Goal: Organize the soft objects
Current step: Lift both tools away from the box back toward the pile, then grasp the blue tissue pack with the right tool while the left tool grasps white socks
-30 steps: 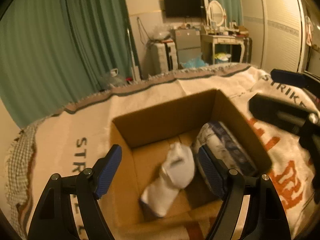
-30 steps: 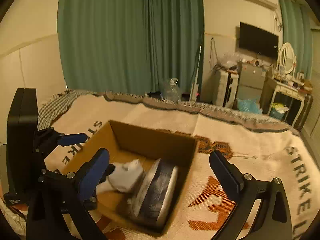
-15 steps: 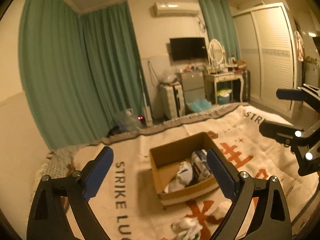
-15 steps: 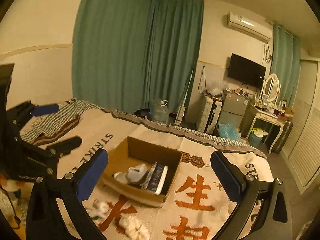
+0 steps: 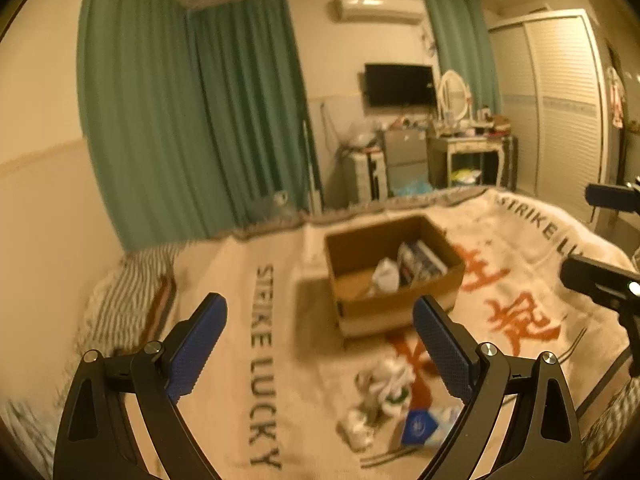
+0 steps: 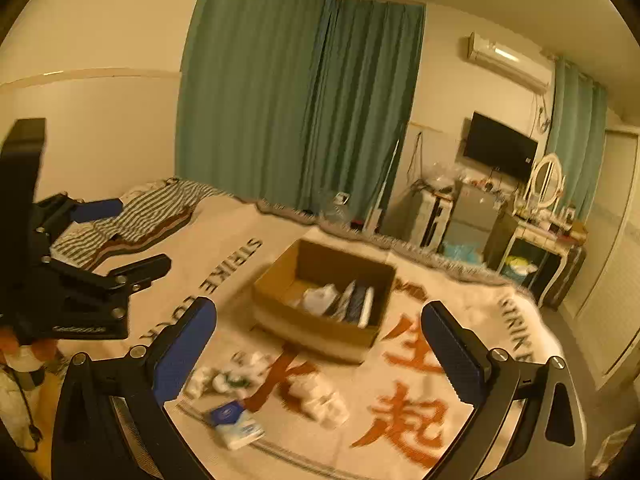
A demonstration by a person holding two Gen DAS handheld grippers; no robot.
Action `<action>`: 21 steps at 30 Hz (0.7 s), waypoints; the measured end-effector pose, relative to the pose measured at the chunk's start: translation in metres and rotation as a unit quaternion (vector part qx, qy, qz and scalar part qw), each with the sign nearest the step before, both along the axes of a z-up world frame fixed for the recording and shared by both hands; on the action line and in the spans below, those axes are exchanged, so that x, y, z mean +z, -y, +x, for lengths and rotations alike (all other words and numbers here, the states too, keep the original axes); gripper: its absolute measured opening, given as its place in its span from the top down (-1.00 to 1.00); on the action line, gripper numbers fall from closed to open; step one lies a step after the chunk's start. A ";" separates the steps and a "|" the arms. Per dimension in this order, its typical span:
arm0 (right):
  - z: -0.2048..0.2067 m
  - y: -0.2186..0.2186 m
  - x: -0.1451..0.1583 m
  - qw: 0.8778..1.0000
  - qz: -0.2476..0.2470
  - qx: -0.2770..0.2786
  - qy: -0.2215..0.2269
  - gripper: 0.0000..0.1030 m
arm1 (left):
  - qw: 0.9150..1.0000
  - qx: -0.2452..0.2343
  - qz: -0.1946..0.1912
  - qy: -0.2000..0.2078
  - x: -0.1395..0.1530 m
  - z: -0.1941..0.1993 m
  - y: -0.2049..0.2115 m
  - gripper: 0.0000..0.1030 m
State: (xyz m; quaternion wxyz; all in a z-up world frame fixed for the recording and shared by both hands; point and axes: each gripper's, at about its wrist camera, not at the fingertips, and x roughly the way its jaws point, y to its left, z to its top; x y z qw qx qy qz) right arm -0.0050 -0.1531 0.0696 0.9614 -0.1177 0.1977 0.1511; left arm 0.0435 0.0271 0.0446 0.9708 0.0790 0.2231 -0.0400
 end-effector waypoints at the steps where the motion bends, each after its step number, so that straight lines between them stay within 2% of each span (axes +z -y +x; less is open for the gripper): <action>1: 0.000 -0.003 -0.010 1.000 0.002 0.004 -0.007 -1.00 | 1.000 0.005 -0.002 -0.006 -0.008 -0.003 -0.001 -0.86; 6: 0.012 -0.020 -0.074 0.998 -0.018 0.015 -0.055 -1.00 | 0.997 0.027 -0.020 -0.065 -0.066 -0.010 -0.018 -0.86; 11: 0.039 -0.034 -0.147 0.989 -0.008 0.036 -0.143 -0.99 | 0.991 0.052 -0.031 -0.119 -0.111 -0.001 -0.028 -0.85; 16: 0.054 -0.044 -0.193 0.980 -0.006 0.053 -0.193 -0.90 | 0.986 0.056 -0.035 -0.150 -0.137 0.009 -0.027 -0.84; 21: 0.066 -0.050 -0.227 0.968 0.001 0.069 -0.241 -0.78 | 0.983 0.049 -0.018 -0.177 -0.159 0.017 -0.016 -0.83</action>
